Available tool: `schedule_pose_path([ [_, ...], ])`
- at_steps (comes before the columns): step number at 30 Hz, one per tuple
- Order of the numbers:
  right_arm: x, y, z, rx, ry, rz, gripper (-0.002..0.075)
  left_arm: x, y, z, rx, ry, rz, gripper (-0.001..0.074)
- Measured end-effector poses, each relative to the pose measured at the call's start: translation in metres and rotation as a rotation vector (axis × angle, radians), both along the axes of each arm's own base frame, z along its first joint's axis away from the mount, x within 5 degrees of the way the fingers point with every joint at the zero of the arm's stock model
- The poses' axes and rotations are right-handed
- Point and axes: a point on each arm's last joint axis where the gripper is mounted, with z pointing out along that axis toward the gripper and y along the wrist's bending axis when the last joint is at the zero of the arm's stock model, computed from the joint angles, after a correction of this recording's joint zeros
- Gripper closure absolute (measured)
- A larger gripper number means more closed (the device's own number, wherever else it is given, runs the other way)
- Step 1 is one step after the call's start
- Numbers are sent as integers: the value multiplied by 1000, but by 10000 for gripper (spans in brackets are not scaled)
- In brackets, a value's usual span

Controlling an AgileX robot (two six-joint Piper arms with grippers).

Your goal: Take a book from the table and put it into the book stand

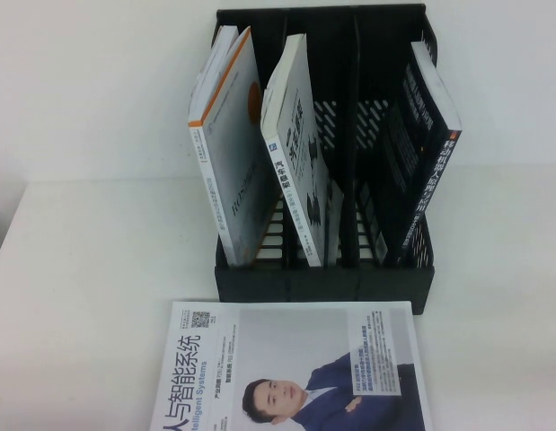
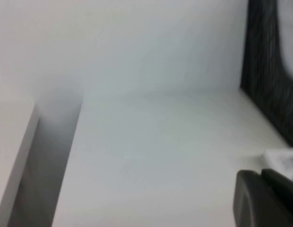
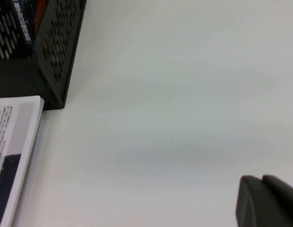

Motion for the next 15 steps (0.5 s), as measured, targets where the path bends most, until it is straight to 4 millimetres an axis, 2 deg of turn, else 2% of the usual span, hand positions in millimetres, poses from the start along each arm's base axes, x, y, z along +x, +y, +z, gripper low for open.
schedule_pose_path([
  [4,0,0,0,0,0,0,727,-1,5,-9,2,99,47,737],
  [8,0,0,0,0,0,0,727,-2,3,-14,-51,167,23,737],
  [15,0,0,0,0,0,0,727,-3,0,-15,-4,173,-46,737],
])
